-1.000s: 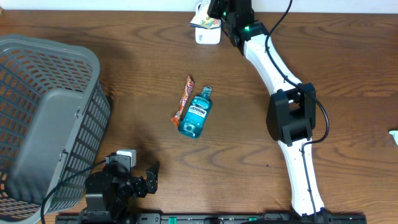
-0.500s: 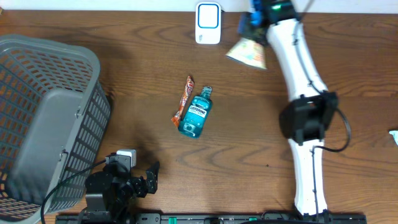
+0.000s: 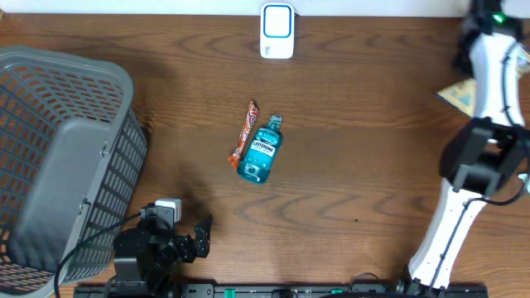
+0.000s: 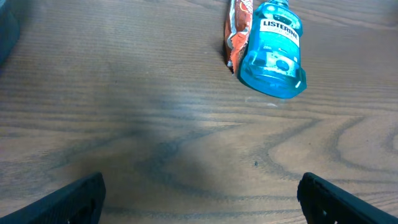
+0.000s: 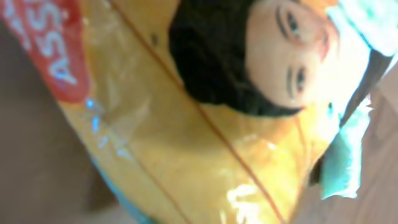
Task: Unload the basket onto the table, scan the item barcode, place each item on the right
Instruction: 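Swing the yellow packet off the table's right side and release it, then reach the right gripper to the blue Listerine bottle and grasp it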
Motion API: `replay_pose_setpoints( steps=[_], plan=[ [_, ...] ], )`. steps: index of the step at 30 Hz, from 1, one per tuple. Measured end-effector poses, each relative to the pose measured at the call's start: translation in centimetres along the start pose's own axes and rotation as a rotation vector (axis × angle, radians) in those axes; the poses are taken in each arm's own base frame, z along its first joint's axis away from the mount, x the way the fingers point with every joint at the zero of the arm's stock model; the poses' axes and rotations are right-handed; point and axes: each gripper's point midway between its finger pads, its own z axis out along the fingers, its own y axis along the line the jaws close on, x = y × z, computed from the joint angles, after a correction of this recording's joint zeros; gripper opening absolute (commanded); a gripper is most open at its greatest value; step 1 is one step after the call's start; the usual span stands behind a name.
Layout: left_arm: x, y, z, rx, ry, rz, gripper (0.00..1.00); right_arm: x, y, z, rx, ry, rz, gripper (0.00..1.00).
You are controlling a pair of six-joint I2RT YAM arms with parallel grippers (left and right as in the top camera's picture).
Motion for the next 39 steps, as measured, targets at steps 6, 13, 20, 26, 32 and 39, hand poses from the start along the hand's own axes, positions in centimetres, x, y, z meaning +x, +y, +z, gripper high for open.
replay_pose_setpoints(
  steps=[6,13,20,26,32,39],
  plan=[
    [0.0,0.0,0.0,0.000,0.000,0.000,0.98,-0.2,-8.0,5.3,0.106,0.072,0.038,0.16],
    [0.0,0.0,0.0,0.000,0.000,0.000,0.98,-0.4,-11.9,6.8,0.055,0.120,0.099,0.99],
    [0.0,0.0,0.0,0.000,0.000,0.000,0.98,-4.9,-10.5,-3.1,-0.178,-0.040,0.184,0.99],
    [0.0,0.0,0.0,0.000,0.000,0.000,0.98,-4.6,-6.4,-20.3,-0.591,-0.148,0.187,0.99],
    [0.0,0.0,0.0,0.000,0.000,0.000,0.98,5.6,2.7,-28.5,-0.816,0.110,-0.011,0.99],
    [0.0,0.0,0.0,0.000,0.000,0.000,0.98,18.3,13.0,-30.9,-0.837,0.330,-0.323,0.96]
  ],
)
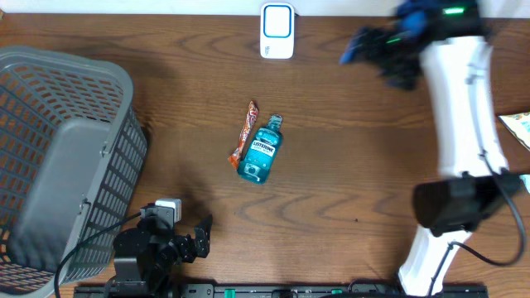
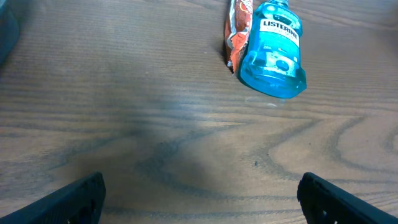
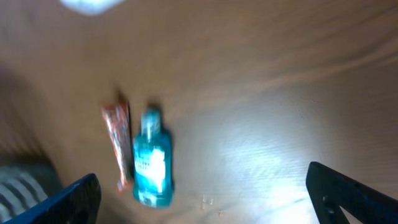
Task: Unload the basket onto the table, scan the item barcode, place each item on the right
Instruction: 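Reach the right gripper to the blue Listerine bottle and grasp it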
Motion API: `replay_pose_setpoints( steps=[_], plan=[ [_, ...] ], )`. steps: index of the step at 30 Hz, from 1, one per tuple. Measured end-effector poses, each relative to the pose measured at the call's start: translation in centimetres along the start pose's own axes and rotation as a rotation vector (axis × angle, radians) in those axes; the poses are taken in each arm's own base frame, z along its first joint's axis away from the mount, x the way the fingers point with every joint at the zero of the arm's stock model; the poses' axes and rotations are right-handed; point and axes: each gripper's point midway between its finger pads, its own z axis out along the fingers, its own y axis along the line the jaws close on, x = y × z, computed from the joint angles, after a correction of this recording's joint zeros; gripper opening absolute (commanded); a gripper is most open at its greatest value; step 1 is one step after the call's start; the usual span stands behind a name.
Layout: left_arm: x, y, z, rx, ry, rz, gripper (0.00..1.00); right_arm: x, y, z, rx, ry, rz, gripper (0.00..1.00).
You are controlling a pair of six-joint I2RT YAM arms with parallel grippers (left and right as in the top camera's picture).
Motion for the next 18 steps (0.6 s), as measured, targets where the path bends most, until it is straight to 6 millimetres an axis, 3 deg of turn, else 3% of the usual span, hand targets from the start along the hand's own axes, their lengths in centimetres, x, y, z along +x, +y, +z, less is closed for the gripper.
replay_pose_setpoints(
  steps=[3,6,10,18],
  plan=[
    [0.0,0.0,0.0,0.000,0.000,0.000,0.98,4.3,3.6,5.0,0.021,0.106,-0.109,0.92],
    [0.0,0.0,0.0,0.000,0.000,0.000,0.98,8.3,6.6,9.3,0.046,0.178,-0.213,0.97],
    [0.0,0.0,0.0,0.000,0.000,0.000,0.98,12.6,8.4,12.9,0.135,0.217,-0.327,0.97],
    [0.0,0.0,0.0,0.000,0.000,0.000,0.98,15.4,9.6,14.3,0.280,0.121,-0.446,0.86]
  ],
)
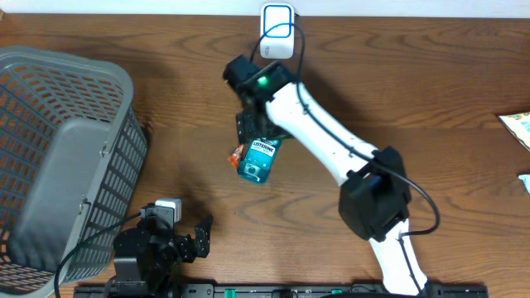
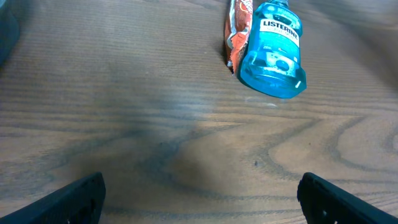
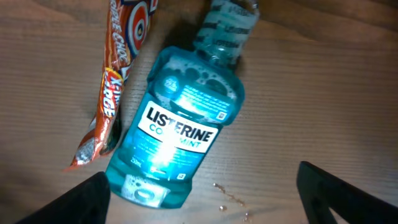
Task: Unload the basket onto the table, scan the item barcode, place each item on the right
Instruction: 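Reach the right gripper to the blue Listerine bottle and grasp it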
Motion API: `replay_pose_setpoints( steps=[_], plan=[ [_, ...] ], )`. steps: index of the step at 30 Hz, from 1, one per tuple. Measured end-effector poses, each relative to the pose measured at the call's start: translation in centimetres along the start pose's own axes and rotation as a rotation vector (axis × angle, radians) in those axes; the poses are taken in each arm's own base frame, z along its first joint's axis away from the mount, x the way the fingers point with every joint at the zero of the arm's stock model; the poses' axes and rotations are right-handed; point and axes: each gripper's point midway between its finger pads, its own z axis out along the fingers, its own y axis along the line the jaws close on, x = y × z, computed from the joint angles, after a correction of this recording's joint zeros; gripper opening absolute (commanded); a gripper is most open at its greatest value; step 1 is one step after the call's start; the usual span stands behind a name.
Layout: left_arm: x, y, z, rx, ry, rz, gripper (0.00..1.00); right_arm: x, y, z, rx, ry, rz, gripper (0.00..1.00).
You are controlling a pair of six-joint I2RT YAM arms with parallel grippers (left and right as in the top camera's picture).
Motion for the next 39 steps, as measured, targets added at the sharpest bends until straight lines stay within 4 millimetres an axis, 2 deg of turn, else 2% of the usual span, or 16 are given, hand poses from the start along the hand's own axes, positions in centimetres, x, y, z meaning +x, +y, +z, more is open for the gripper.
replay_pose_setpoints(
  steps=[8,12,21,26,27,31,33,35,39],
  plan=[
    [0.0,0.0,0.0,0.000,0.000,0.000,0.98,2.2,1.6,5.3,0.130,0.049,-0.082,0.83],
    [0.0,0.0,0.0,0.000,0.000,0.000,0.98,2.2,1.8,5.7,0.155,0.033,-0.097,0.76],
    [0.0,0.0,0.0,0.000,0.000,0.000,0.98,2.2,0.6,5.7,0.228,0.021,-0.110,0.73],
    [0.0,0.0,0.0,0.000,0.000,0.000,0.98,3.1,0.0,7.1,0.277,0.064,-0.126,0.72],
    [0.0,0.0,0.0,0.000,0.000,0.000,0.98,3.3,-0.1,7.6,0.288,0.077,-0.130,0.70],
    [0.0,0.0,0.0,0.000,0.000,0.000,0.98,3.6,-0.4,7.6,0.309,0.085,-0.124,0.61],
    [0.0,0.0,0.0,0.000,0.000,0.000,0.98,3.8,-0.7,7.6,0.324,0.095,-0.118,0.47],
    [0.0,0.0,0.0,0.000,0.000,0.000,0.98,3.8,-1.0,7.4,0.339,0.093,-0.111,0.41],
    [0.0,0.0,0.0,0.000,0.000,0.000,0.98,3.6,-1.9,6.9,0.386,0.078,-0.120,0.21]
  ],
)
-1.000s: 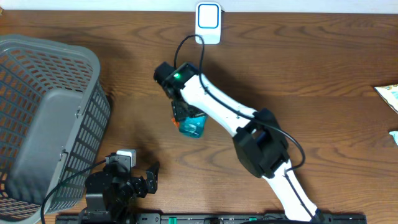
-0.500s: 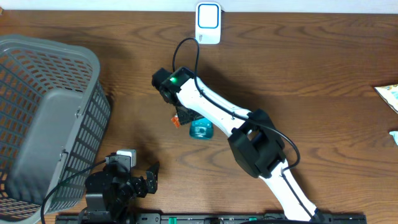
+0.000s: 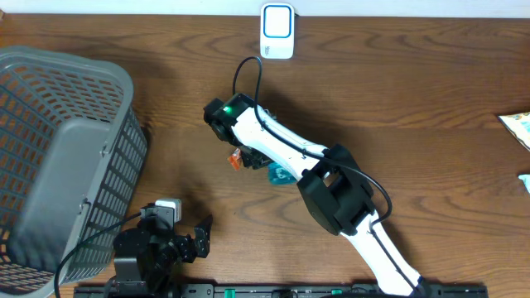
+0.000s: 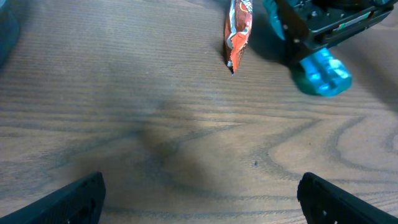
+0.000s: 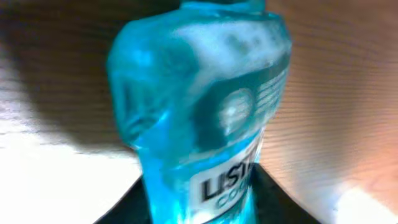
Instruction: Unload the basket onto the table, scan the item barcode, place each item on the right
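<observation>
The blue Listerine bottle (image 5: 199,112) fills the right wrist view, with my right gripper (image 5: 199,202) shut on it and a dark finger on either side. From overhead only a blue end of the bottle (image 3: 277,172) shows under the right gripper (image 3: 261,161) at mid-table. In the left wrist view the bottle (image 4: 320,71) sticks out below the black gripper body. The white-and-blue scanner (image 3: 277,31) stands at the far edge. My left gripper (image 4: 199,202) is open low at the near left, with nothing between its fingers.
An orange snack packet (image 3: 235,157) lies just left of the bottle; it also shows in the left wrist view as the packet (image 4: 238,28). A grey basket (image 3: 58,157) takes up the left side. A yellow bag's corner (image 3: 517,128) shows at the right edge.
My right gripper was open just above the lying bottle; now it is shut on it. The bottle has turned and shifted away from the orange packet. The left arm has not moved.
My right gripper was first at the far right, close over a yellow bag. Then it was high near the scanner, open, with the bottle and packet below. Then it stood open over the bottle, and now it grips the bottle. The left gripper stayed open.
</observation>
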Motion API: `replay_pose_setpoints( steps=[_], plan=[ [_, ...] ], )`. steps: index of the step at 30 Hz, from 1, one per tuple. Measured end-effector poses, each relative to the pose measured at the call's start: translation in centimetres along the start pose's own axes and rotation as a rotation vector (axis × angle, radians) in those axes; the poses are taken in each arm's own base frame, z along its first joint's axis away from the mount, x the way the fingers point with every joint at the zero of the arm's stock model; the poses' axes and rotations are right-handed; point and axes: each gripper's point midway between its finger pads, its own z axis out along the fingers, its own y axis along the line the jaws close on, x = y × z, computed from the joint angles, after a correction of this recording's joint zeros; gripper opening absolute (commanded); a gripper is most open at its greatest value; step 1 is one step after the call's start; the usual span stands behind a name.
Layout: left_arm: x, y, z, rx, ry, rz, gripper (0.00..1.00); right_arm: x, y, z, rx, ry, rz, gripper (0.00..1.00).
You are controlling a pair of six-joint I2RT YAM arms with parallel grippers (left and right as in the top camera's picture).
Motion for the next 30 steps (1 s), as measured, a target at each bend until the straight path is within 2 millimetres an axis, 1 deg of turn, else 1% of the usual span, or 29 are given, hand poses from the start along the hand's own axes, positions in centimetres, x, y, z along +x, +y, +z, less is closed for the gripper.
replay_pose_setpoints(
  steps=[4,6,8,10,15,19,24,27,30],
  plan=[
    [0.0,0.0,0.0,0.000,0.000,0.000,0.98,-0.3,-0.9,-0.4,0.016,-0.011,-0.007,0.17],
    [0.0,0.0,0.0,0.000,0.000,0.000,0.98,-0.6,-1.5,-0.4,0.024,-0.011,-0.014,0.13],
    [0.0,0.0,0.0,0.000,0.000,0.000,0.98,-0.8,-2.2,-0.5,-0.003,0.007,-0.031,0.07],
    [0.0,0.0,0.0,0.000,0.000,0.000,0.98,-1.0,-2.8,-0.2,-0.064,0.050,-0.057,0.05],
    [0.0,0.0,0.0,0.000,0.000,0.000,0.98,-1.8,-4.9,1.0,-0.291,0.174,-0.089,0.07],
    [0.0,0.0,0.0,0.000,0.000,0.000,0.98,-2.5,-6.4,1.7,-0.445,0.216,-0.081,0.07],
    [0.0,0.0,0.0,0.000,0.000,0.000,0.98,-3.2,-7.7,2.1,-0.534,0.218,-0.094,0.07],
    [0.0,0.0,0.0,0.000,0.000,0.000,0.98,-3.3,-7.9,2.2,-0.552,0.214,-0.116,0.07],
    [0.0,0.0,0.0,0.000,0.000,0.000,0.98,-3.3,-7.8,2.2,-0.552,0.206,-0.135,0.10]
  ],
)
